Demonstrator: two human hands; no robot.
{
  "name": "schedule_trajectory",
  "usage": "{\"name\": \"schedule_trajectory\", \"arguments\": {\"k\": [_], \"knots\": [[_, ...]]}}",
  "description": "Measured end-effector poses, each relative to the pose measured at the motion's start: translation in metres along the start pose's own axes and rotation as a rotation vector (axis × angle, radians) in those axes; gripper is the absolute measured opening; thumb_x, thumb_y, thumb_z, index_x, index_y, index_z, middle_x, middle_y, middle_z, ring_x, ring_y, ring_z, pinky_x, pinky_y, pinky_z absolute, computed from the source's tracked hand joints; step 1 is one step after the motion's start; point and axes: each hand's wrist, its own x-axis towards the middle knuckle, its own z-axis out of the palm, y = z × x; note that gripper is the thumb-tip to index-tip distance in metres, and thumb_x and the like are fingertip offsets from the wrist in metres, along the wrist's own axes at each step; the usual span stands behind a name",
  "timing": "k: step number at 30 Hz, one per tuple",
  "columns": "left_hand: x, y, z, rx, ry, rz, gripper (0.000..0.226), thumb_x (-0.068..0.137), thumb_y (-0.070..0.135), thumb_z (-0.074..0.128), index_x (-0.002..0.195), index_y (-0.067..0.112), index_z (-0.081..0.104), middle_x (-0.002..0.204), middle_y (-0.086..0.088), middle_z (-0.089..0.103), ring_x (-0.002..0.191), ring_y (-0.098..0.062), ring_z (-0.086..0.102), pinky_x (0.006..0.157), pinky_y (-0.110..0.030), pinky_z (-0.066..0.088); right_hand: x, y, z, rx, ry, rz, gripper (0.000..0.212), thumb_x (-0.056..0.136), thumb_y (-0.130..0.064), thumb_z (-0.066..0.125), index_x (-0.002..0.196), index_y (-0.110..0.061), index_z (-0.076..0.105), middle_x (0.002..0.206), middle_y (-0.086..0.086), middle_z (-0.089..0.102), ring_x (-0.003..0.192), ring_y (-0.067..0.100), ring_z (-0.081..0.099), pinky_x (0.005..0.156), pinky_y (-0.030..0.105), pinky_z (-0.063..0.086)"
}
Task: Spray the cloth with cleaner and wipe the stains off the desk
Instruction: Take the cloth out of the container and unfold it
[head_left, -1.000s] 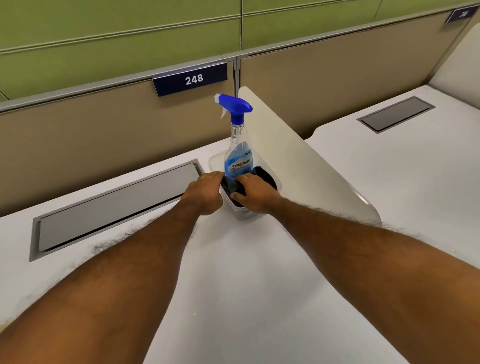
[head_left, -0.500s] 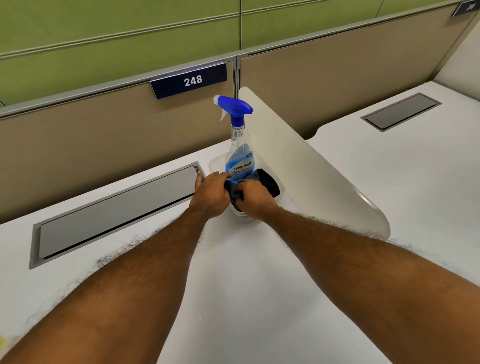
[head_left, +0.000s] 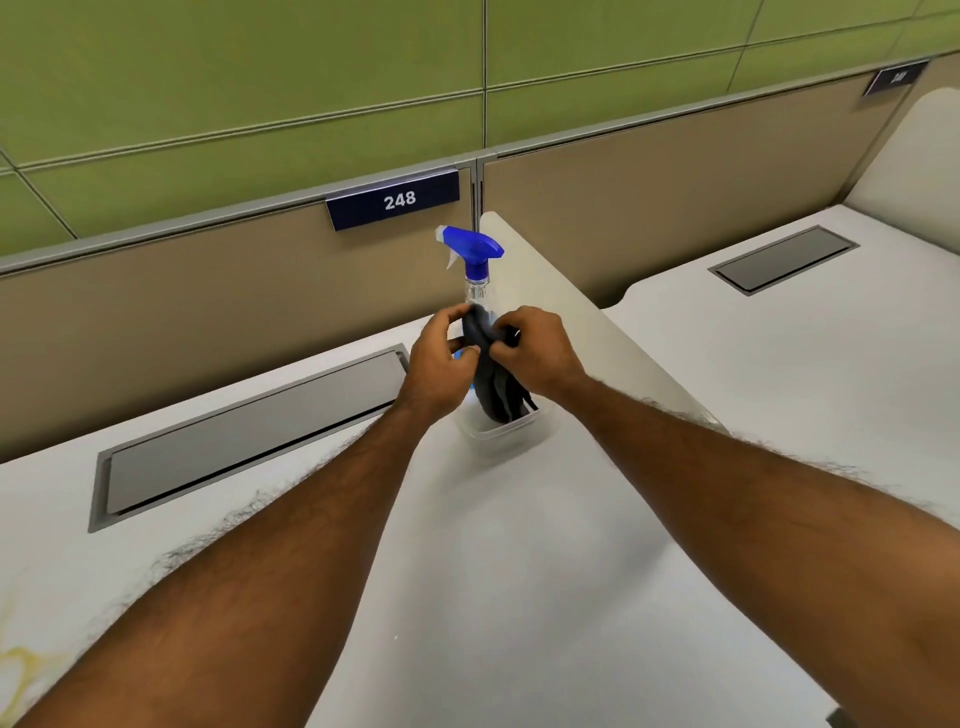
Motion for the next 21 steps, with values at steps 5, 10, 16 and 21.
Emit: {"name": "schedule_trajectory", "arguments": {"k": [5, 10, 16, 21], "knots": [[-0.017, 0.034, -0.010, -0.105, 0.034, 0.071, 0.051, 0.087, 0.004, 0.066, 0.135, 0.007, 0.049, 0.135, -0.008, 0.057, 0.122, -0.014, 0.056, 0.099, -0.028, 0.051, -0.004, -0.033, -0.034, 0.146, 0.085, -0.020, 0.013, 0.080, -0.011, 0.067, 0.092, -0.011, 0.074, 0.075, -0.002, 0.065, 0.065, 0.009, 0.058, 0.060, 0.008, 0.039], [-0.044, 0.053, -0.037, 0.060, -0.008, 0.318, 0.061, 0.078, 0.028, 0.078, 0.131, 0.041, 0.050, 0.121, 0.030, 0.053, 0.115, 0.001, 0.057, 0.089, -0.014, 0.051, -0.017, -0.066, -0.055, 0.288, 0.075, -0.049, 0.016, 0.083, -0.011, 0.067, 0.098, -0.011, 0.073, 0.080, -0.002, 0.068, 0.072, 0.010, 0.065, 0.071, 0.020, 0.054], [-0.076, 0.060, -0.067, 0.056, -0.006, 0.335, 0.064, 0.076, 0.034, 0.080, 0.132, 0.046, 0.051, 0.115, 0.032, 0.057, 0.105, -0.007, 0.064, 0.078, -0.022, 0.058, -0.046, -0.095, -0.049, 0.482, -0.046, -0.044, 0.015, 0.088, -0.013, 0.068, 0.102, -0.011, 0.073, 0.086, 0.003, 0.072, 0.081, 0.016, 0.070, 0.077, 0.026, 0.058], [-0.101, 0.051, -0.098, 0.000, -0.011, 0.242, 0.053, 0.080, 0.022, 0.079, 0.129, 0.019, 0.061, 0.116, -0.002, 0.065, 0.102, -0.020, 0.069, 0.087, -0.034, 0.058, -0.074, -0.113, -0.041, 0.588, -0.142, -0.057, 0.010, 0.091, -0.010, 0.065, 0.098, -0.013, 0.071, 0.085, 0.004, 0.072, 0.079, 0.015, 0.070, 0.070, 0.020, 0.056]]}}
